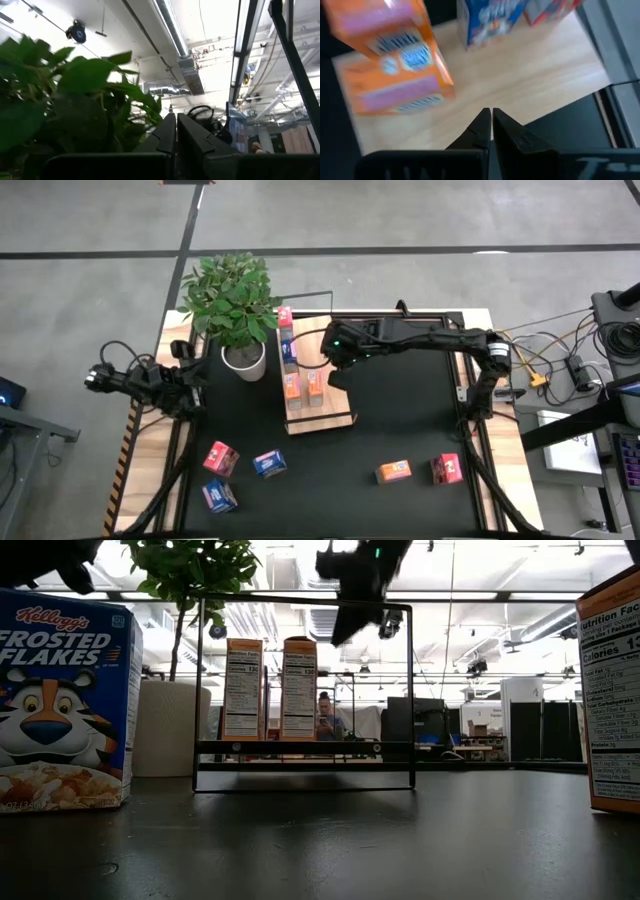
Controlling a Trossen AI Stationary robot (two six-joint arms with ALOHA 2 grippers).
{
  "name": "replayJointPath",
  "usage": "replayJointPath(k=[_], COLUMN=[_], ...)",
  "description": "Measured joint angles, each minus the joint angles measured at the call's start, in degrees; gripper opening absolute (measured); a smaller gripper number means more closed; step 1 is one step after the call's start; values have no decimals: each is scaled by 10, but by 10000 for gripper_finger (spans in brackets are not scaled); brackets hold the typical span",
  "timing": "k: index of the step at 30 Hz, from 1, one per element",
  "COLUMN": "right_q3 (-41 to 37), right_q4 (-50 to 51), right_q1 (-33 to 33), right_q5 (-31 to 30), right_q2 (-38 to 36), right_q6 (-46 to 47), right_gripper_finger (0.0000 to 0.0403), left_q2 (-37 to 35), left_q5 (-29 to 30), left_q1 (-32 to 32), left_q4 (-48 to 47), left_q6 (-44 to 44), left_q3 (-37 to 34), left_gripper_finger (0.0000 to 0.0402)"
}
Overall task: Stack cereal on shelf
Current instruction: Put the orange cereal box on the shelf aligned with the other orange cereal boxes
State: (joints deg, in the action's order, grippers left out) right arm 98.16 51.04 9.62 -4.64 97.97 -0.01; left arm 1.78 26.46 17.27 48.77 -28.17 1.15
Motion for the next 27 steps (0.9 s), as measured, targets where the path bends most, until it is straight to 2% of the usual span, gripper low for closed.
replayJointPath(k=[5, 10, 14, 22, 27], right_q3=[26, 13, -37, -174, -217], right_q4=[12, 51, 40, -58, -64], right_q1=[-47, -129, -212, -355, -425], right_q5=[5, 7, 6, -1, -44], right_q2=[-50, -88, -105, -133, -150], right_q6=[15, 41, 70, 166, 239], right_gripper_finger=[9, 9, 9, 9, 9], left_q2=[0, 0, 0, 0, 0], left_q5=[0, 0, 0, 0, 0], left_q1=[0, 0, 0, 0, 0], left_q4=[17, 21, 21, 21, 21], left_q6=[-22, -29, -28, -27, -24], left_q3=[0, 0, 0, 0, 0], left_gripper_finger=[0, 0, 0, 0, 0])
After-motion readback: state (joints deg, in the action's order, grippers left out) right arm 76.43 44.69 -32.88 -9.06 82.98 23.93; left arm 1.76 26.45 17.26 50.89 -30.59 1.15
